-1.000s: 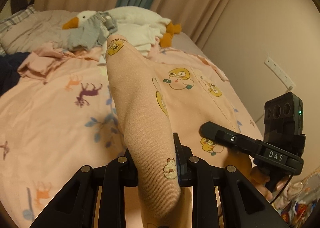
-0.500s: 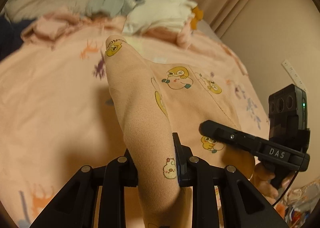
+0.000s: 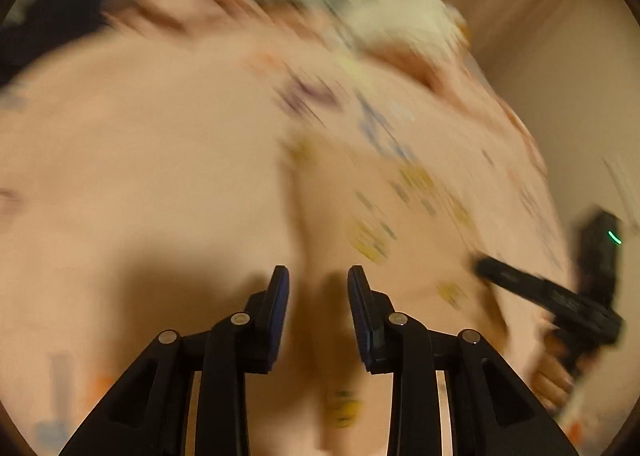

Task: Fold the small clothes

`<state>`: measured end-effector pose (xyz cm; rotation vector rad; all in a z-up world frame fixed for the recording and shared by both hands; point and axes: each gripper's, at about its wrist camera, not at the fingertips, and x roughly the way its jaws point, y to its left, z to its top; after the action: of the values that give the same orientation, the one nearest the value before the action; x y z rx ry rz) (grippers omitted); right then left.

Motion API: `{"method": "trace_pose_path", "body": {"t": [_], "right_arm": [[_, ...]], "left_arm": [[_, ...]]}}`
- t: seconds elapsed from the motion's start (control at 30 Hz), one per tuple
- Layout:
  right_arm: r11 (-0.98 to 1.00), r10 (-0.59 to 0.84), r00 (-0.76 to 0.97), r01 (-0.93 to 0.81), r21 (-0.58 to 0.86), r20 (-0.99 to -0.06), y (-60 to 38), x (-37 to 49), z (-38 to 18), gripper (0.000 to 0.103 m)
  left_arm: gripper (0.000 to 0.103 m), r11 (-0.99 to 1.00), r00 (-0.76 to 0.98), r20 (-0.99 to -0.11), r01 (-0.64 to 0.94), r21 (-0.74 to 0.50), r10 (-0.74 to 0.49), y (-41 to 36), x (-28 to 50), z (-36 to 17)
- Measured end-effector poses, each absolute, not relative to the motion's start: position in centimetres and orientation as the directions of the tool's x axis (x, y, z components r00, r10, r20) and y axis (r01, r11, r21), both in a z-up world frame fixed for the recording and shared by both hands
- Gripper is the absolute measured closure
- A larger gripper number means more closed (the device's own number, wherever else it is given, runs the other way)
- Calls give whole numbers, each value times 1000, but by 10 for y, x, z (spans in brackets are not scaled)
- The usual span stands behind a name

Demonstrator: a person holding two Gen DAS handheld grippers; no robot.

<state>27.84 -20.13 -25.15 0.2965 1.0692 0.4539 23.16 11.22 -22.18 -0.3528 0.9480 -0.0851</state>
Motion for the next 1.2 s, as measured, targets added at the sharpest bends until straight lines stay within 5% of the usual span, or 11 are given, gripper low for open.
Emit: {"method": "trace_pose_path", "body": {"t": [0.1,0.2,0.4,0.47,0.63,0.77,0.93,1.0,1.1,1.2], "right_arm": [[906,423,489,-219,362,-763,-204,266,-220,74],[907,420,497,-262,330,-760,-195,256,-201,80],[902,392,406,-348,257,-825,-167,246,-231,84],[933,284,400,-326,154,-871,-169,250,-259,79],[910,396,299,-253,328,-868,-207,253,-282,74],[934,330,342,-251,253,-880,-205,238,-262,73],[955,255,492,-265,136,-833,-199,207,-199,72],[963,234,548,-243,115,-803,-202,199,-176,51],[974,218,645,-192,121,-733,-213,179,-141,15],[978,210,709,-165,131,-673,-222,156,-117,12]], "left_arm": [[72,971,655,-749,-104,-214,-95,109,210,-193],[72,974,657,-740,-36,-223,-145,88,203,-184],[72,995,552,-828,30,-91,-93,41,205,-235],[72,998,490,-869,47,-51,-68,38,203,-260],[72,997,507,-860,65,-32,-61,42,178,-259],[73,997,503,-861,10,-79,-73,47,164,-243],[73,999,620,-783,-46,29,51,33,140,-187],[68,998,671,-739,-54,34,61,29,128,-161],[35,996,714,-699,-83,-39,32,32,116,-129],[29,979,729,-683,-106,-175,-43,40,107,-113]]}}
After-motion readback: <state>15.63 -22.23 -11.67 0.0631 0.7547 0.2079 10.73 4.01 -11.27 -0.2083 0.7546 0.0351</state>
